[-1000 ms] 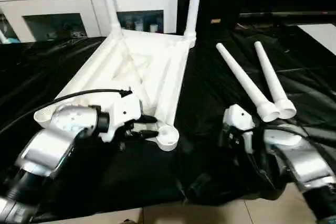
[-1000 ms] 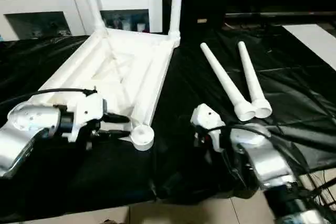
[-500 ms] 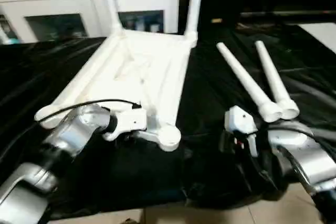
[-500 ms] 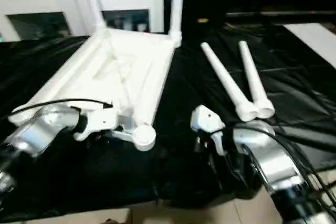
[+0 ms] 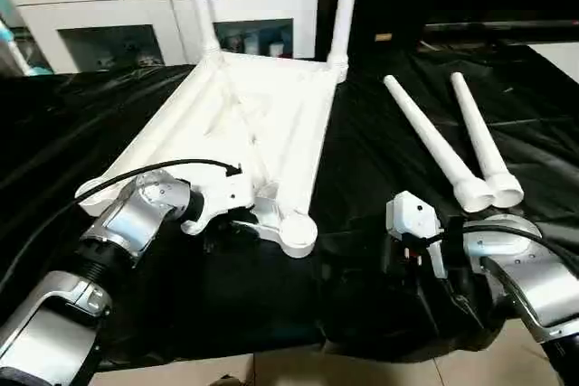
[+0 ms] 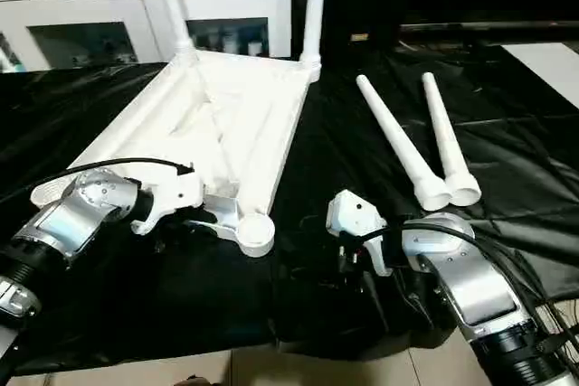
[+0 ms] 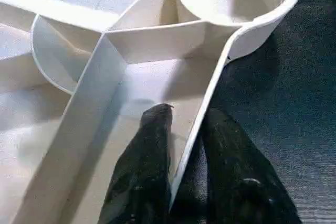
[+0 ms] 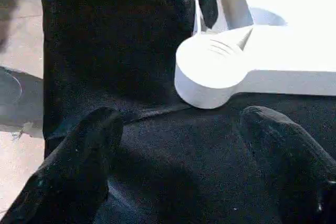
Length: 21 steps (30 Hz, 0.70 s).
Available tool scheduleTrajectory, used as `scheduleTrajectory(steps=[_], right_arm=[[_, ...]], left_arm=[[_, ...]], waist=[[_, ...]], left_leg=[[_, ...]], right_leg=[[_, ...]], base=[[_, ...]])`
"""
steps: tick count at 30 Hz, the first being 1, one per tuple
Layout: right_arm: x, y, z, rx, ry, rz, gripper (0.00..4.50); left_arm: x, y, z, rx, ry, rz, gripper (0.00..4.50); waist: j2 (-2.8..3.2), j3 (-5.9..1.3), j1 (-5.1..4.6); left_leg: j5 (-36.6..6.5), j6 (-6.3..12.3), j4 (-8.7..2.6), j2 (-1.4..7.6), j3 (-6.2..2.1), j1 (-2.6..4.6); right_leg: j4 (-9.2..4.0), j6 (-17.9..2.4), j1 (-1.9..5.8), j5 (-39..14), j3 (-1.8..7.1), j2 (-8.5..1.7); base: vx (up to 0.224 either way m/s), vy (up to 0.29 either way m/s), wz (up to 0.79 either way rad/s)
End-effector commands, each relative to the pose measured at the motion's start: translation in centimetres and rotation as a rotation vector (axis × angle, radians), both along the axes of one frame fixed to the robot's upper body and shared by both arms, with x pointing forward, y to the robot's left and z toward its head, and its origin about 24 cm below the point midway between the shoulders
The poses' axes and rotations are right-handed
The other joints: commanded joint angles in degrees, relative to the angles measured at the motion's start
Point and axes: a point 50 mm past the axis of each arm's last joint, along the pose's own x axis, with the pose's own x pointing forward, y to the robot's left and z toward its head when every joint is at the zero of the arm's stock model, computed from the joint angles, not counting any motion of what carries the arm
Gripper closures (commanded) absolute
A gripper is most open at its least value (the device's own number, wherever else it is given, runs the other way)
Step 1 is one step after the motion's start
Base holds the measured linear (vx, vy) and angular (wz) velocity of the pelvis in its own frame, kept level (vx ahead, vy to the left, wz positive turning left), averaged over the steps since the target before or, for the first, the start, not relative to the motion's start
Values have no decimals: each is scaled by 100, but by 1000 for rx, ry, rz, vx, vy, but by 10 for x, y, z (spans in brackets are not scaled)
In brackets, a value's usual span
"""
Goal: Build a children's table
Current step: Rotate table base
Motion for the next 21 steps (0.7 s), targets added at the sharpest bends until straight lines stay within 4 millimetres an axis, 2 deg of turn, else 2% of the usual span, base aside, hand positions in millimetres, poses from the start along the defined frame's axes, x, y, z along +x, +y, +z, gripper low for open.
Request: scheduleTrajectory(steps=[1, 3, 5, 8, 10, 13, 14, 16, 19, 20, 21], right_arm=[[-3, 2, 0, -12, 3, 12, 48], [-3, 2, 0, -13, 4, 12, 48], [-3, 2, -1, -16, 5, 14, 48], [-3, 3, -2, -20, 6, 14, 48], [-3, 3, -3, -23, 6, 14, 48], [-4, 3, -3, -24, 6, 15, 48], [-4, 3, -3, -24, 6, 15, 48], [-5, 4, -4, -20, 9, 11, 48], [-6, 4, -6, -21, 13, 10, 48], [-6, 4, -6, -21, 13, 10, 48], [-6, 5, -6, -20, 14, 10, 48]], left_arm=[[-2, 4, 2, -33, 19, 36, 366], [-5, 4, 1, -39, 28, 29, 378], [-9, 5, -3, -25, 32, 22, 384], [-11, 11, -9, 52, 20, 32, 399], [-12, 16, -12, 109, 10, 48, 412], [-12, 18, -12, 109, 13, 104, 422], [-12, 18, -12, 109, 13, 104, 422], [-12, 16, -13, 86, -23, 266, 429], [-18, 15, -20, 108, -9, 337, 433], [-20, 15, -21, 111, -4, 355, 433], [-22, 15, -23, 114, 3, 396, 434]], waist=[[-13, -396, 9], [-13, -405, -14], [-23, -409, -24], [-13, -399, -37], [1, -383, -49], [-6, -359, -115], [-6, -359, -115], [-6, -358, -161], [-17, -341, -209], [-30, -338, -228], [-44, -333, -276]], left_leg=[[-1465, 172, -382, 156, -44, 98], [-1362, 198, -380, 153, -51, 77], [-1318, 248, -365, 145, -41, 85], [-1364, 268, -365, 147, -35, 91], [-1484, 225, -384, 155, -44, 98], [-1731, 133, -408, 141, -48, 104], [-1731, 133, -408, 141, -48, 104], [-1689, 111, -419, 143, -65, 68], [-1754, 151, -416, 135, -69, 69], [-1732, 163, -414, 123, -72, 48], [-1702, 161, -420, 93, -82, 3]], right_leg=[[-394, -1366, 280, -915, 171, -299], [-376, -1386, 298, -747, 165, -298], [-380, -1404, 293, -679, 166, -292], [-391, -1404, 283, -748, 166, -288], [-411, -1341, 279, -976, 168, -289], [-448, -1228, 277, -1433, 168, -291], [-448, -1228, 277, -1433, 168, -291], [-436, -1193, 304, -1500, 161, -298], [-488, -1095, 291, -1875, 147, -301], [-495, -1063, 298, -1923, 143, -293], [-501, -937, 329, -2074, 124, -278]], base=[[0, 0, 0], [0, 0, 0], [0, 0, 0], [0, 0, 0], [0, 0, 0], [0, 0, 0], [0, 0, 0], [0, 0, 0], [0, 0, 0], [0, 0, 0], [0, 0, 0]])
